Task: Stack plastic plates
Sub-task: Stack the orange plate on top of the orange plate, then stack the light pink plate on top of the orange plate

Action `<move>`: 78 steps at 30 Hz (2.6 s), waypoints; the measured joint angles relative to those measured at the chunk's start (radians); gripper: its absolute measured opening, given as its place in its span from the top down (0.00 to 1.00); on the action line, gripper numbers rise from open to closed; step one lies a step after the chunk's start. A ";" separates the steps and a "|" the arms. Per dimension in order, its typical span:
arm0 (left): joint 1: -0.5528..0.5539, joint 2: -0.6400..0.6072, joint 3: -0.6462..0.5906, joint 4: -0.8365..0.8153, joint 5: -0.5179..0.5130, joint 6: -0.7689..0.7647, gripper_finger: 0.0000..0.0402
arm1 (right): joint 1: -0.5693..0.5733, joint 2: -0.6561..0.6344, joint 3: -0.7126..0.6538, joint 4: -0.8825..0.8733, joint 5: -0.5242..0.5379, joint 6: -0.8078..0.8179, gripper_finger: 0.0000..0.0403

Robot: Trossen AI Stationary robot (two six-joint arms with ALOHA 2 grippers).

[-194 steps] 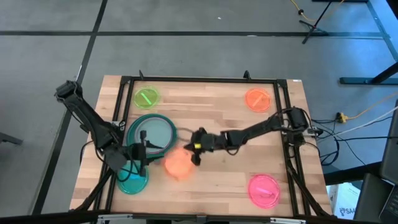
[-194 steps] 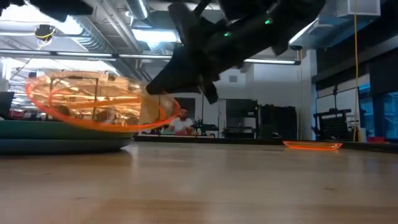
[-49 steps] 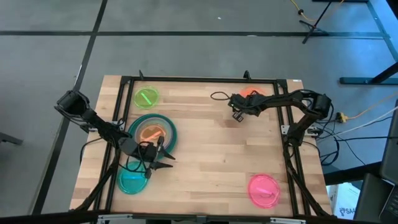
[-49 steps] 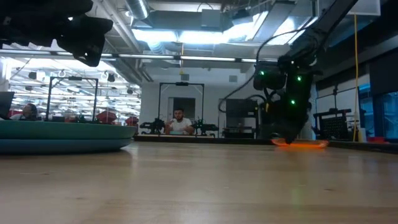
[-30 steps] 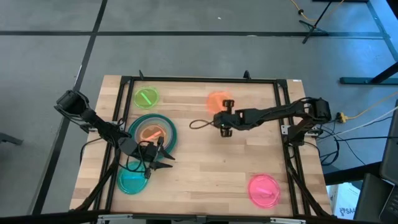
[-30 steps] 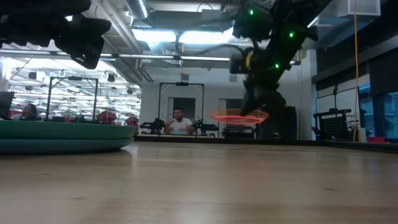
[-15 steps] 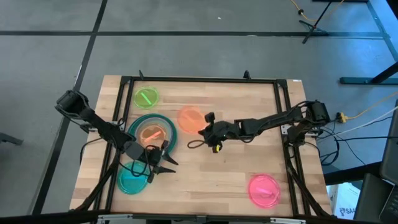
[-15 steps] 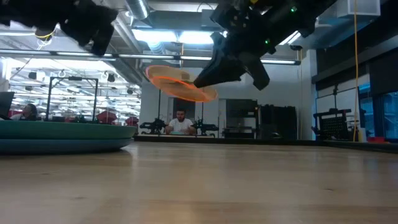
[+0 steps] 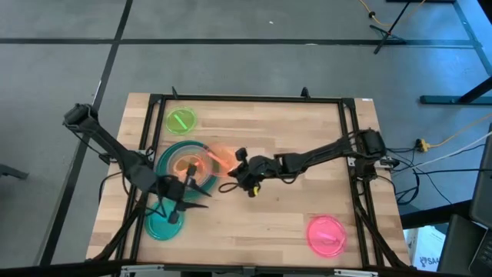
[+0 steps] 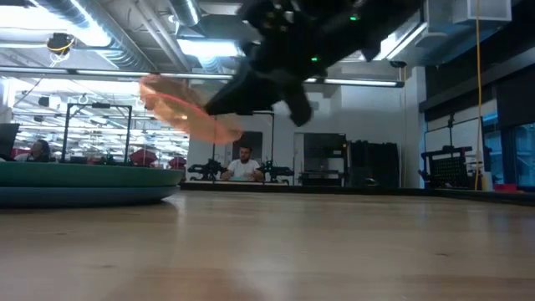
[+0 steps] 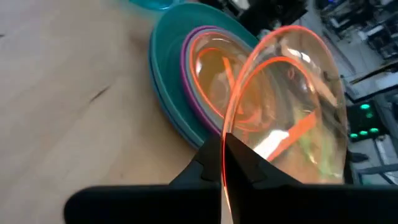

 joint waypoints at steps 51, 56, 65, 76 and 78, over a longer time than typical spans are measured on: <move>-0.045 -0.094 -0.024 -0.040 -0.024 -0.009 0.65 | 0.051 0.224 0.482 -0.429 -0.011 0.299 0.64; -0.059 -0.094 -0.024 -0.060 -0.024 -0.029 0.65 | 0.142 0.111 0.482 -0.811 -0.019 0.549 0.65; -0.059 -0.093 -0.024 -0.061 -0.025 -0.055 0.65 | 0.361 -0.013 0.434 -1.210 -0.043 0.966 0.65; -0.059 -0.093 -0.024 -0.066 -0.025 -0.055 0.65 | 0.515 -0.445 -0.102 -1.208 -0.014 1.663 0.65; -0.059 -0.093 -0.024 -0.077 -0.025 -0.055 0.65 | 0.557 -0.520 -0.219 -1.170 -0.042 1.771 0.65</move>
